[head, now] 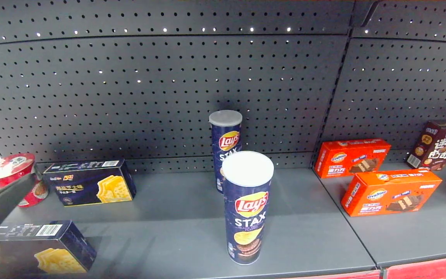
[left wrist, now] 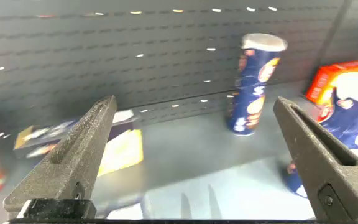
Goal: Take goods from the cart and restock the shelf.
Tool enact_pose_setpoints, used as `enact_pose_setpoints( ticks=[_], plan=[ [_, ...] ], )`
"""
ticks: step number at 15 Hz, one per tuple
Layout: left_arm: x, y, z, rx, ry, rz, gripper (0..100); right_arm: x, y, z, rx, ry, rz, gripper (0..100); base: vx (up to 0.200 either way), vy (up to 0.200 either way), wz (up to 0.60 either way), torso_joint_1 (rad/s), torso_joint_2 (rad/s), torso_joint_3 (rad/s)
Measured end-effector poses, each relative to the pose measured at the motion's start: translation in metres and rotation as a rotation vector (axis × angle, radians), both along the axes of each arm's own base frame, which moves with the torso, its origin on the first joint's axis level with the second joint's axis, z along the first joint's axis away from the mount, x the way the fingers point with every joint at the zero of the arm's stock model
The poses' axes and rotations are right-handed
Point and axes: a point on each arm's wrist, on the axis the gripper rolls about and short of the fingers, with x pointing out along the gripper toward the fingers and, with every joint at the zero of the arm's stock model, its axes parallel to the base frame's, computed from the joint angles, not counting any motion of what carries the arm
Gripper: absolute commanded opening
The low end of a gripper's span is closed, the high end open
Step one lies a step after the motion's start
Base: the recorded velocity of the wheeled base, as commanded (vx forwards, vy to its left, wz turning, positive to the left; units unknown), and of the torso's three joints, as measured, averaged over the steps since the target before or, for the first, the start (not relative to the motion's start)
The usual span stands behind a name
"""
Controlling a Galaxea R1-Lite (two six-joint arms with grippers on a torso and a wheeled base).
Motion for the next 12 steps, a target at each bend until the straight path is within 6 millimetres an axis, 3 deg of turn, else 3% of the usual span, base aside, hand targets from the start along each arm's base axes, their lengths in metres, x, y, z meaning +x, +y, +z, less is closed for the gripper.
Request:
enact_pose_setpoints(
  ticks=[4, 6, 9, 12],
  plan=[
    [-0.059, 0.031, -0.036, 0.021, 0.061, 0.124, 100, 0.000, 0.000, 0.000, -0.001, 0.000, -0.002, 100, 0.000, 0.000, 0.00, 0.000, 0.00, 0.000],
    [-0.077, 0.040, -0.050, -0.001, 0.048, 0.210, 100, 0.000, 0.000, 0.000, -0.004, -0.001, -0.003, 100, 0.000, 0.000, 0.00, 0.000, 0.00, 0.000],
    [-0.089, 0.041, -0.074, -0.021, 0.035, 0.334, 100, 0.000, -0.001, 0.000, -0.006, -0.002, -0.024, 100, 0.000, 0.000, 0.00, 0.000, 0.00, 0.000],
    [-0.088, 0.038, -0.103, -0.021, 0.068, 0.301, 100, 0.000, -0.001, 0.000, -0.006, -0.003, -0.025, 100, 0.000, 0.000, 0.00, 0.000, 0.00, 0.000]
  ],
)
